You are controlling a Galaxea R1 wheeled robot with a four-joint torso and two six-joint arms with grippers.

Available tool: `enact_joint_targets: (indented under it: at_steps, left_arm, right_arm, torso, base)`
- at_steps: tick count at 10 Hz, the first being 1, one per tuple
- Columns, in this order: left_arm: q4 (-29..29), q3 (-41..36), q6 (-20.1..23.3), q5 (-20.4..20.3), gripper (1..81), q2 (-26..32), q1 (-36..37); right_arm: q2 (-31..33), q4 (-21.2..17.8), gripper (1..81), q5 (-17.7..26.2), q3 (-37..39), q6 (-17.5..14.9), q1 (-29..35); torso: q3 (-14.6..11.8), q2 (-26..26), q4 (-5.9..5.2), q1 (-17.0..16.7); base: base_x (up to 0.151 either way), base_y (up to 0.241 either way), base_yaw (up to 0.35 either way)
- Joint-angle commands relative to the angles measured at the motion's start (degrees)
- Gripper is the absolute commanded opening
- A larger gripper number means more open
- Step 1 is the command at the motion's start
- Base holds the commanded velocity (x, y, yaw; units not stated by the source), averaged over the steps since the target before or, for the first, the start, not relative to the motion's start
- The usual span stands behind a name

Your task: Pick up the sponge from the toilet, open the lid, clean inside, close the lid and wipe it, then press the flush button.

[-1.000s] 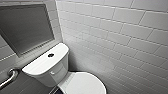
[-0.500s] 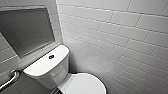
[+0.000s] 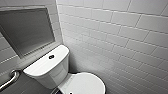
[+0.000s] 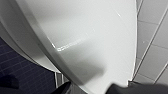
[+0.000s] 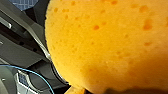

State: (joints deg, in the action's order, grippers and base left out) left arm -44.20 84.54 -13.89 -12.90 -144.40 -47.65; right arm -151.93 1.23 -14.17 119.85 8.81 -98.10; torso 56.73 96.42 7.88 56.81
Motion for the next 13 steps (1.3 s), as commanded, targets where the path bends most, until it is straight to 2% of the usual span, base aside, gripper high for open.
enact_joint_targets:
  at_steps: [1,2,9,10,13]
  left_arm:
    - [2.7,-6.8,-1.9,-5.8,81.1,4.4,8.7]
    - [2.7,-8.1,-2.9,-7.6,81.1,5.3,8.1]
    - [4.1,-15.5,-7.2,-13.2,81.1,11.5,7.2]
    - [5.4,-16.4,-8.6,-14.4,81.1,11.9,7.2]
    - [11.8,-16.4,-16.6,-16.5,81.1,13.5,7.3]
  right_arm:
    - [1.3,-0.5,1.0,3.8,-1.3,0.0,-1.3]
    - [1.3,-0.5,1.0,3.8,-1.3,0.0,-1.3]
    - [-0.1,-0.4,1.0,3.8,0.1,0.0,-1.3]
    - [-0.4,-0.4,1.0,3.8,0.8,0.0,-1.4]
    - [-1.0,-0.4,1.0,3.8,1.9,0.0,-1.6]
  torso:
    - [0.0,0.0,0.0,0.0]
    - [0.0,0.0,0.0,0.0]
    - [0.0,0.0,0.0,0.0]
    - [0.0,0.0,0.0,0.0]
    - [0.0,0.0,0.0,0.0]
  base:
    - [0.0,0.0,0.0]
    - [0.0,0.0,0.0]
    - [0.0,0.0,0.0]
    - [0.0,0.0,0.0]
    - [0.0,0.0,0.0]
